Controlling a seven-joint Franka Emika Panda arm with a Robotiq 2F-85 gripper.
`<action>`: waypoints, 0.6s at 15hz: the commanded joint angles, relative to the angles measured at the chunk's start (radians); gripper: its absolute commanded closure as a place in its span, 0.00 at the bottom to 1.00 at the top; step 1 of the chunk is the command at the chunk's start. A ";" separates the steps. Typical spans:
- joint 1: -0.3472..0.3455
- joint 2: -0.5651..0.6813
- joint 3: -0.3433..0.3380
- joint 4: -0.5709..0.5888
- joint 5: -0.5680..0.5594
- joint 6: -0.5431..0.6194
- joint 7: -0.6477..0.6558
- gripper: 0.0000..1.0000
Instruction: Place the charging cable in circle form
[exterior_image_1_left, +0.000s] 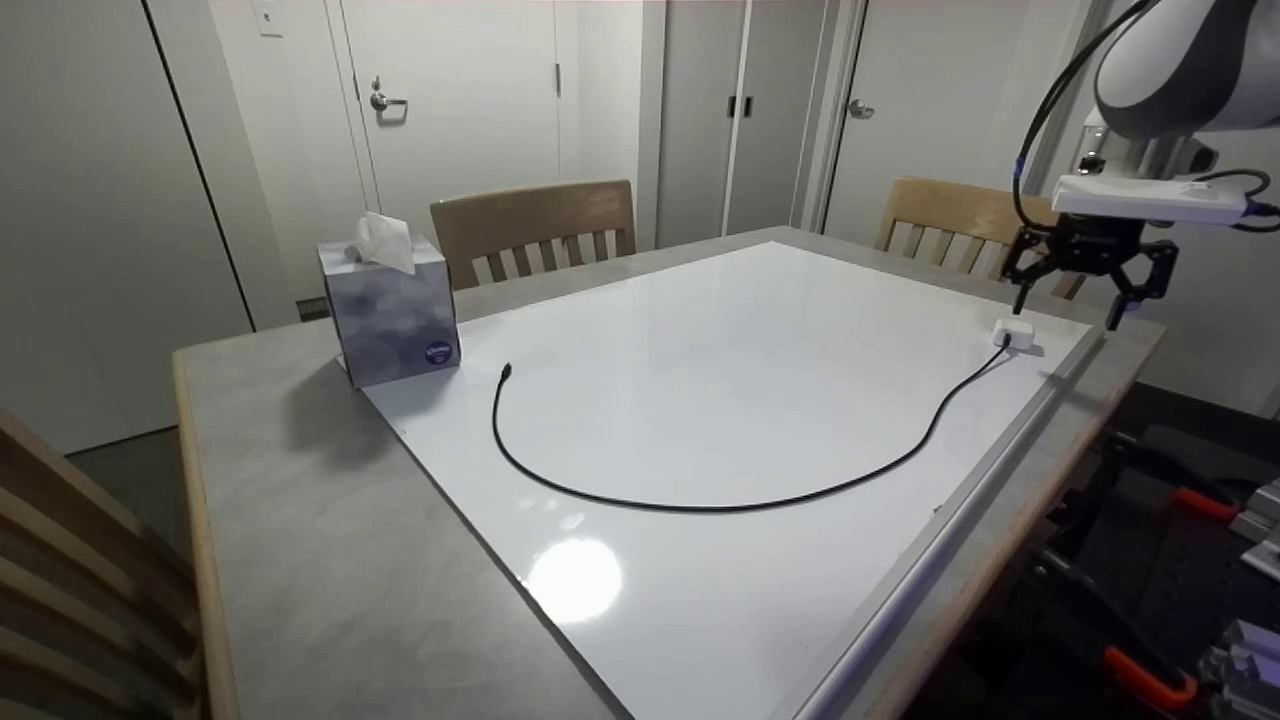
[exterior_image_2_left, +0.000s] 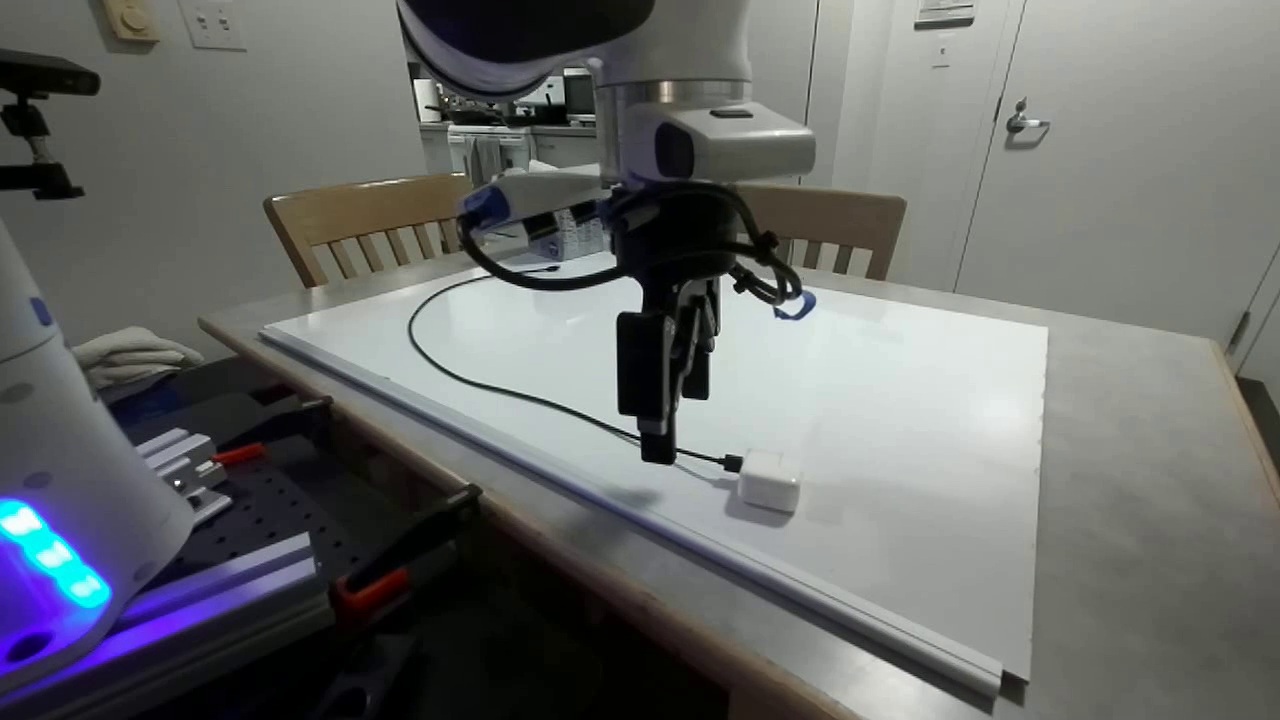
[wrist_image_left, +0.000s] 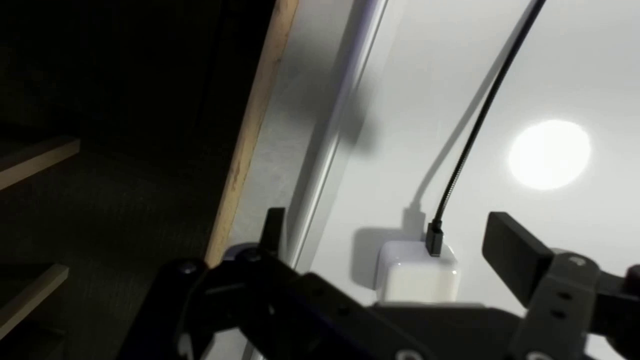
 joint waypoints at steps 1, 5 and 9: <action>-0.004 0.063 -0.007 0.036 0.058 0.016 -0.072 0.00; -0.004 0.103 -0.012 0.059 0.123 0.051 -0.143 0.00; -0.059 0.123 0.056 0.062 0.260 0.152 -0.292 0.00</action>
